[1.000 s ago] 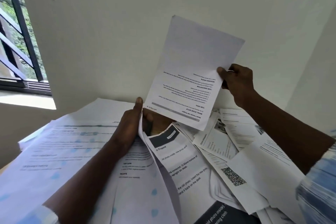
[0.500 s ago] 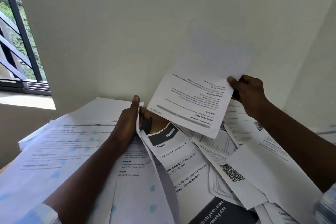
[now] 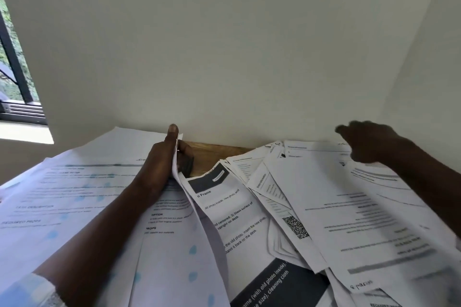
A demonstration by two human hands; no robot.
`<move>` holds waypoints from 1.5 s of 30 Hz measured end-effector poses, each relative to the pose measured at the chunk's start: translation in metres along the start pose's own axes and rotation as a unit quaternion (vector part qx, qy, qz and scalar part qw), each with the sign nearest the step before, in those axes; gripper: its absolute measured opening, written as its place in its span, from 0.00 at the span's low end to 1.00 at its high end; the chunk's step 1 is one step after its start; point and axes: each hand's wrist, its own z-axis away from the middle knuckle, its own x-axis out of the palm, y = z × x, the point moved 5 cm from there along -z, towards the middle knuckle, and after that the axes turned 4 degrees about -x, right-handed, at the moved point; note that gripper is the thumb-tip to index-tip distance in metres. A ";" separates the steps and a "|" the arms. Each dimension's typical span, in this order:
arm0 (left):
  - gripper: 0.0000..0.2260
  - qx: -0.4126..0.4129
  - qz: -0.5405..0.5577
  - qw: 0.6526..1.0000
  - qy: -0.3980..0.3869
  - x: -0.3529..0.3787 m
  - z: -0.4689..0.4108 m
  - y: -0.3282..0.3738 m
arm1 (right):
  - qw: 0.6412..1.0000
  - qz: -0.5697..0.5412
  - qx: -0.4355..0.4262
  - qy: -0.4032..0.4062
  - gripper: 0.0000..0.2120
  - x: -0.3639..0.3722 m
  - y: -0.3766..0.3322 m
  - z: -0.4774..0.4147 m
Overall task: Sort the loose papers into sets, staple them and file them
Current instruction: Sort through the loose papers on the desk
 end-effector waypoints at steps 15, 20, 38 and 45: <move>0.36 -0.005 -0.025 0.999 -0.019 -0.012 -0.019 -0.015 | 0.901 -0.359 -0.237 -0.062 0.41 -0.066 -0.229 -0.053; 0.36 -0.019 -0.015 1.000 -0.008 -0.009 -0.019 -0.015 | 0.919 -0.312 -0.231 -0.074 0.24 -0.055 -0.176 -0.056; 0.34 0.001 -0.002 0.999 -0.039 -0.006 -0.013 -0.011 | 0.941 -0.241 -0.187 -0.146 0.33 -0.026 -0.155 -0.043; 0.36 -0.002 -0.024 0.999 -0.022 -0.007 -0.013 -0.010 | 0.934 -0.215 -0.198 -0.204 0.30 -0.031 -0.169 -0.056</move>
